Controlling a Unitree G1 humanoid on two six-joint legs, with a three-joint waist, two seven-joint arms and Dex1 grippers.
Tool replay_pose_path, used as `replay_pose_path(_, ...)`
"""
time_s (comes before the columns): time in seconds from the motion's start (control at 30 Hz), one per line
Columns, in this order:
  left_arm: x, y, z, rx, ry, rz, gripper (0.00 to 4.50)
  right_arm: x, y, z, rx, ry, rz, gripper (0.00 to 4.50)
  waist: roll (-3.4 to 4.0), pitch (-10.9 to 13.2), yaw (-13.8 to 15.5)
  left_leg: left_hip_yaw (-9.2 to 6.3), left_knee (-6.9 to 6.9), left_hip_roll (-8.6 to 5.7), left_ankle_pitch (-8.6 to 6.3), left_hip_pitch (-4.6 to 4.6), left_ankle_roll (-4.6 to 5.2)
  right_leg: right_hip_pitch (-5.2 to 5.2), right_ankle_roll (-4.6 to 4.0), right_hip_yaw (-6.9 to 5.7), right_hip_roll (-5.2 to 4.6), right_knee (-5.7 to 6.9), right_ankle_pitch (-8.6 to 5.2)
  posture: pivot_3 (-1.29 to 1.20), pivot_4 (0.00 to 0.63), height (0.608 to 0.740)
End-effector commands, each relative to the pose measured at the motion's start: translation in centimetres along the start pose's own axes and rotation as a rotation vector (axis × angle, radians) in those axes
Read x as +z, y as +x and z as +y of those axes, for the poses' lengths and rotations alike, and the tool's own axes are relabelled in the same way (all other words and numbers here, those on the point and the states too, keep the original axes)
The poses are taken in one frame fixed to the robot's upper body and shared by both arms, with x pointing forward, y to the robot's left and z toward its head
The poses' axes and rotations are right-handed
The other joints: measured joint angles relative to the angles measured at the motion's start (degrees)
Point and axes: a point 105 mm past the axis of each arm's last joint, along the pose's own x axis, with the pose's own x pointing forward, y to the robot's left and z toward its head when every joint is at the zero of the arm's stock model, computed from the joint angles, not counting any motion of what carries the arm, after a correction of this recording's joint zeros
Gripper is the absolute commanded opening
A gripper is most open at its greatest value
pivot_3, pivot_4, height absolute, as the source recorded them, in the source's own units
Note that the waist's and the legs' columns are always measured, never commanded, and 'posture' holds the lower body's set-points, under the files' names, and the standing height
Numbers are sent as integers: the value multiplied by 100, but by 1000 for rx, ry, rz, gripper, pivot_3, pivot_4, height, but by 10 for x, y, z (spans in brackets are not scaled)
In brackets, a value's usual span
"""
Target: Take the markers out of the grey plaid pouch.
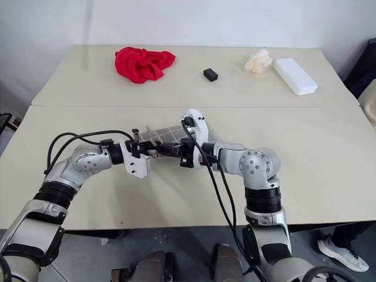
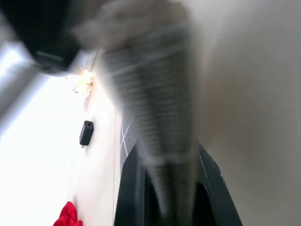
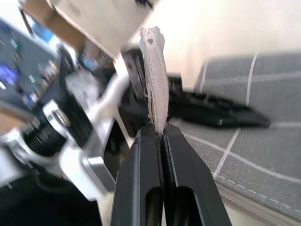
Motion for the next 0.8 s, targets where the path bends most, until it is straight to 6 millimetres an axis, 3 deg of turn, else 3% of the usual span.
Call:
replay_pose_path(0.03, 2, -7, 11, 88, -137, -39, 0, 32, -18, 8, 45, -14, -191, 8, 0, 0, 0, 0, 0, 0, 0, 0, 0, 0, 0, 0, 0, 0, 0, 0, 150, 740)
replay_pose_path(0.2, 15, -21, 13, 93, -478, -167, 0, 51, -47, -6, -3, 11, -313, 8, 0, 0, -15, 0, 0, 1, 0, 1, 0, 0, 0, 1, -1, 3, 0, 0, 150, 740)
replay_pose_path(0.4, 42, -35, 8, -56, -863, -303, 0, 49, -72, -17, -49, -15, -324, 8, 1, 0, -11, -1, 1, 1, 0, 3, 0, 1, 0, 5, 0, 5, 0, 0, 150, 740)
replay_pose_path(0.5, 47, -38, 0, -125, -974, -302, 0, 50, -77, -16, -50, -63, -335, 8, 0, 0, -8, -1, 2, 1, 0, 3, 0, 1, 0, 8, 0, 5, 0, 0, 150, 740)
replay_pose_path(0.7, 54, -45, -14, -202, -1208, -296, 0, 73, -80, 18, 59, -342, -468, 8, 1, 0, 0, 0, 2, 1, 1, 5, -2, 1, 0, 9, 2, 5, 0, 0, 150, 740)
replay_pose_path(0.8, 50, -45, -9, -155, -1334, -308, 0, 77, -81, 38, 173, -398, -501, 8, 1, 0, 4, -1, 2, 1, 1, 5, -2, 1, 0, 9, 2, 5, 0, 0, 150, 740)
